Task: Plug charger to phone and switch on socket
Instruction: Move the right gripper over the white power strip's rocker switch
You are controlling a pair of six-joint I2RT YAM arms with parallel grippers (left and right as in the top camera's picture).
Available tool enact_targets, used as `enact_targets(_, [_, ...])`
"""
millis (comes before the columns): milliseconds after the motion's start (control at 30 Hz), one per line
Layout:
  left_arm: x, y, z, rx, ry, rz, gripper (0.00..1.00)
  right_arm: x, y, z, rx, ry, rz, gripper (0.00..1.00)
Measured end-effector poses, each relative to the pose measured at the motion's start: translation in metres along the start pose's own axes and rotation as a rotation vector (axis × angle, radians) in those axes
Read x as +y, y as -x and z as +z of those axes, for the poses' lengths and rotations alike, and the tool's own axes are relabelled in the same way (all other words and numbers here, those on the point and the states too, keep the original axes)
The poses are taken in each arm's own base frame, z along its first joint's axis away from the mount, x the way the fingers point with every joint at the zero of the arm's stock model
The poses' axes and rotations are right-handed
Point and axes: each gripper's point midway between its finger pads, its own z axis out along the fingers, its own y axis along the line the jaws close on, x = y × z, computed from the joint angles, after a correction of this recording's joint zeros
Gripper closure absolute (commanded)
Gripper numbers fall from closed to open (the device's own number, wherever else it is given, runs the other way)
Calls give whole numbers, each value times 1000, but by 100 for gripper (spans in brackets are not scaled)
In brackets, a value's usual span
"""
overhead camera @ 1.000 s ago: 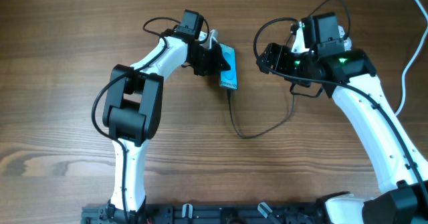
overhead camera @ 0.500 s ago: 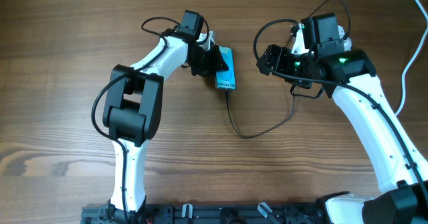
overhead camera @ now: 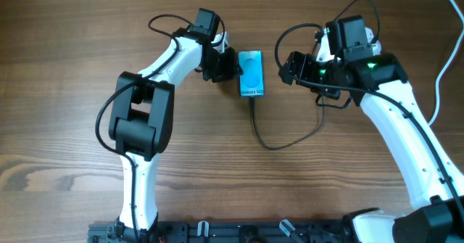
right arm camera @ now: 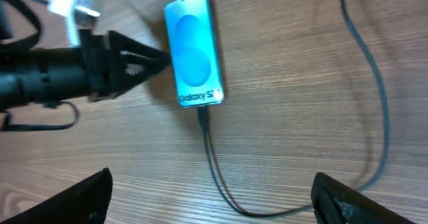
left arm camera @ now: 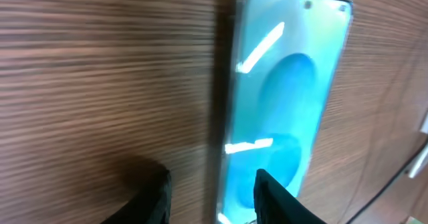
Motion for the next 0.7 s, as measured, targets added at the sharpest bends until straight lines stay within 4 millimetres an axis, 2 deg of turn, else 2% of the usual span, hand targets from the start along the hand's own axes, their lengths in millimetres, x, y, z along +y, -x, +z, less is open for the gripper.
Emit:
enact_targets(33, [3, 1, -3, -5, 9, -8, 51, -5, -1, -1, 5, -14, 0, 3])
enact_targets(67, [8, 3, -9, -15, 26, -16, 39, -13, -2, -2, 16, -33, 7, 4])
enact_targets(100, [16, 5, -18, -30, 46, -31, 16, -24, 0, -6, 20, -55, 24, 5])
enact_targets(133, [20, 8, -30, -52, 58, -43, 0, -36, 5, -11, 15, -73, 45, 6])
enact_targets(200, [16, 19, -67, -134, 57, -37, 0, -63, 19, -30, -6, -113, 88, 8])
enact_targets(267, [-4, 30, -127, -275, 46, 1, 0, -89, 36, -61, -43, -149, 139, 6])
enact_targets(367, [-34, 31, -204, -466, 47, 63, 0, -124, 75, -114, -201, -222, 189, 1])
enact_targets(400, [-38, 30, -222, -513, 55, 73, 0, -137, 86, -127, -256, -263, 207, 1])
enact_targets(500, [-37, 31, -247, -594, 105, 71, 0, -191, 106, -156, -390, -438, 313, 1])
enact_targets(567, [-30, 31, -246, -597, 139, 59, 0, -224, 115, -160, -421, -522, 368, 0])
enact_targets(667, [-27, 32, -247, -604, 155, 54, 0, -255, 121, -131, -360, -574, 407, 0])
enact_targets(700, [-26, 32, -248, -605, 158, 54, 0, -265, 121, -114, -320, -585, 416, 0])
